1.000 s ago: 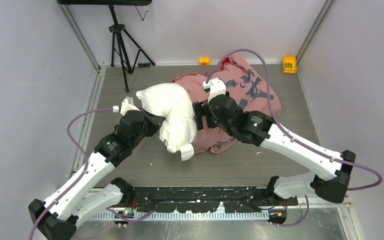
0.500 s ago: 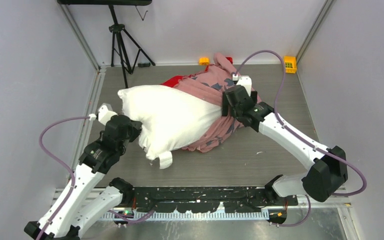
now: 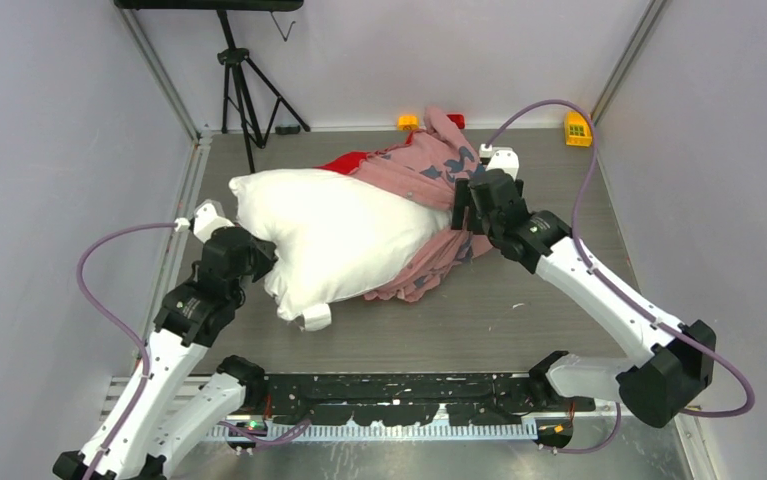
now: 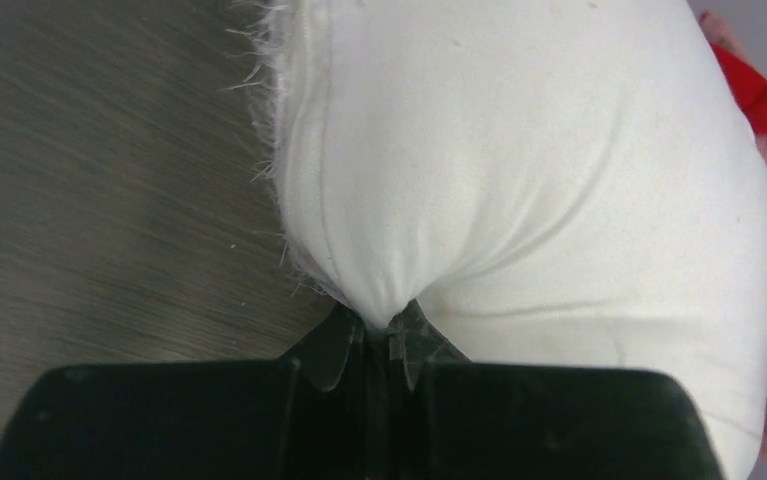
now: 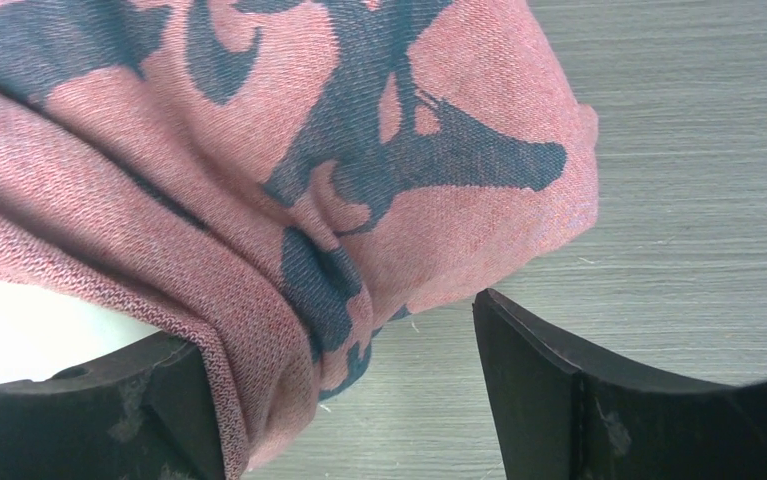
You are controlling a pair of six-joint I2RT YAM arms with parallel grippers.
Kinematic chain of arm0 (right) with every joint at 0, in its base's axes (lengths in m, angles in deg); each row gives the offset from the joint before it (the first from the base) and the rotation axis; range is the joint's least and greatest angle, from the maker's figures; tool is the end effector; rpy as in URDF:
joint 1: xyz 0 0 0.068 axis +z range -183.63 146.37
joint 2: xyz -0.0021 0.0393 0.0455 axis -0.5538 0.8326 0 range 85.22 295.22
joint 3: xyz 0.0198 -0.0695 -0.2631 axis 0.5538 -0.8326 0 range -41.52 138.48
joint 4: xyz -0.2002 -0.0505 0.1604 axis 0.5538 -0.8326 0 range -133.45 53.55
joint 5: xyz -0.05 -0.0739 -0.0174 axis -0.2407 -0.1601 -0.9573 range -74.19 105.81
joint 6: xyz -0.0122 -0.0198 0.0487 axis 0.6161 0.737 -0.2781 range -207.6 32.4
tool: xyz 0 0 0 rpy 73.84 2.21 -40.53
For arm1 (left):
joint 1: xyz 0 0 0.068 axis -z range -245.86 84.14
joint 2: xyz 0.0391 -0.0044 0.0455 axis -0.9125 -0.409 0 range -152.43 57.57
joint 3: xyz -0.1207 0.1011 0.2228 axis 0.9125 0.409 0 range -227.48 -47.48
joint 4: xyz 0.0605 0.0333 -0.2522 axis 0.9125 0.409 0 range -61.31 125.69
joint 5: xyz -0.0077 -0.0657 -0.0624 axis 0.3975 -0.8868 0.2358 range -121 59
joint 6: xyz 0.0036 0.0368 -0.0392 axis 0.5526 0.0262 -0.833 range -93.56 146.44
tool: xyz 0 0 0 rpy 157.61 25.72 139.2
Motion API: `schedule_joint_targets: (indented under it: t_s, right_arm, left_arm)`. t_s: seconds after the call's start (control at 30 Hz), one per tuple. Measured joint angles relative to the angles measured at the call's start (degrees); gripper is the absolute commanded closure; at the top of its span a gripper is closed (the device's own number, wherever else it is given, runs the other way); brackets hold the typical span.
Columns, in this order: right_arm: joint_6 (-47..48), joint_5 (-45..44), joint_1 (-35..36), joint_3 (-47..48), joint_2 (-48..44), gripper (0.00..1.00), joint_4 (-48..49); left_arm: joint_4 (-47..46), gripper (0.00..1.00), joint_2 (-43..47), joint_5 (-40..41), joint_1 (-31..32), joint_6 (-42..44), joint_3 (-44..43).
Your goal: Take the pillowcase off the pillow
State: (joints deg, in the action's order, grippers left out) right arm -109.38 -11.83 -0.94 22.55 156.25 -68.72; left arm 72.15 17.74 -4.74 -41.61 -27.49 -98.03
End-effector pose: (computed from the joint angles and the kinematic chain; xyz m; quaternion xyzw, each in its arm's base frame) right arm 0.2332 0.1300 0.3263 0.0186 0.8830 -0.0013 0.4689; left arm 0.1304 -0.0415 0.3298 -0.3241 0.7984 -0.1394 0.4879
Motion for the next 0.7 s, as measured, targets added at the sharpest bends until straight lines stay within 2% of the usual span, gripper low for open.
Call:
schedule_joint_targets:
  t_s: [0.23, 0.5, 0.6, 0.7]
  right_arm:
    - [1.60, 6.56, -1.29, 2.60, -2.51, 0.17, -1.68]
    - [3.58, 14.25, -1.81, 10.82, -2.99, 0.14, -0.02]
    - [3.48, 16.31, -1.79, 12.33, -3.04, 0.14, 1.95]
    - [3.34, 18.08, -1.81, 18.25, 0.83, 0.14, 1.99]
  left_arm:
    - [-9.33, 1.00, 5.51, -9.66, -1.03, 12.66, 4.52]
    - [-10.08, 1.00, 3.89, -15.76, -1.31, 20.61, 4.52]
    - [-10.12, 1.00, 3.08, -21.49, -1.86, 23.54, 3.89]
    - [-10.56, 1.00, 2.95, -27.58, -1.90, 25.57, 3.76]
